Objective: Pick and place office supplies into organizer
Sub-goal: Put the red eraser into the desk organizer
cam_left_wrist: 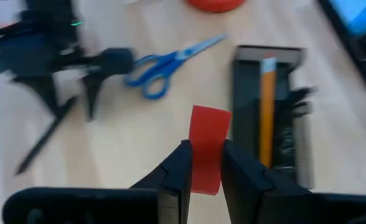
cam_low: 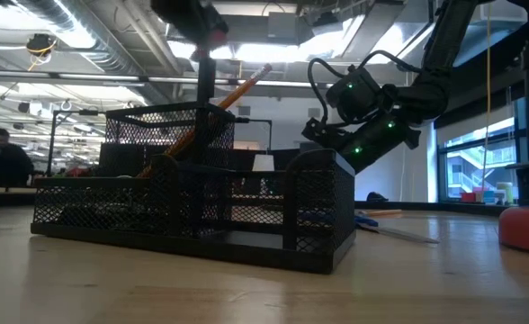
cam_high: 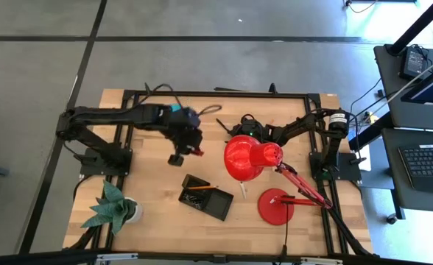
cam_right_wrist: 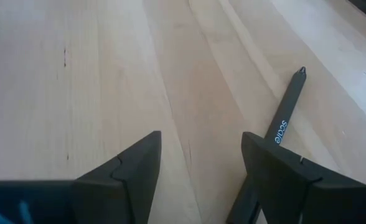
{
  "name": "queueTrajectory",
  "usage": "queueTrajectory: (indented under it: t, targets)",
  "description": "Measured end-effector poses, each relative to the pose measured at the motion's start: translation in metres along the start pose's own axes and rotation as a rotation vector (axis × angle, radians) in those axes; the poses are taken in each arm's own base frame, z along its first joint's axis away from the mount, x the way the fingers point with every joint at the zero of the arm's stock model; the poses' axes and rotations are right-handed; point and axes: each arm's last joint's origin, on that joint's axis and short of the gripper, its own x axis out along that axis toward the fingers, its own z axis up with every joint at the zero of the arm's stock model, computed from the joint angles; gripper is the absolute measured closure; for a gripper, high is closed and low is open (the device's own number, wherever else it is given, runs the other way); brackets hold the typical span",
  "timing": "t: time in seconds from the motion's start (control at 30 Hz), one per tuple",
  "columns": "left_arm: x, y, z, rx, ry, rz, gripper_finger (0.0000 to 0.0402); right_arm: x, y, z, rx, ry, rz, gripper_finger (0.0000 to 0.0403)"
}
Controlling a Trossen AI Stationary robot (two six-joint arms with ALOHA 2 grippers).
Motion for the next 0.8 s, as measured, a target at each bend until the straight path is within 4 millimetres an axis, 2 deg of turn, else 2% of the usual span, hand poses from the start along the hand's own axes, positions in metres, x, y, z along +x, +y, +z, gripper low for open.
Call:
queueTrajectory:
  t: [0.33, 0.53, 0.67, 0.8]
  targets:
    - [0.014, -0.072, 0.015, 0.004, 0.021, -0.108, 0.0334, 0.000, 0.000, -0.001, 0.017, 0.015, 0.001, 0.0178]
    - [0.021, -0.110, 0.016, -0.004, 0.049, -0.018, 0.0334, 0.000, 0.000, -0.004, 0.025, 0.043, 0.002, 0.0178]
    - [0.034, -0.132, 0.015, -0.017, 0.085, 0.010, 0.0334, 0.000, 0.000, -0.005, 0.025, 0.053, 0.002, 0.0178]
    - [0.054, -0.151, 0.012, -0.030, 0.141, 0.007, 0.0334, 0.000, 0.000, -0.005, 0.025, 0.054, 0.002, 0.0178]
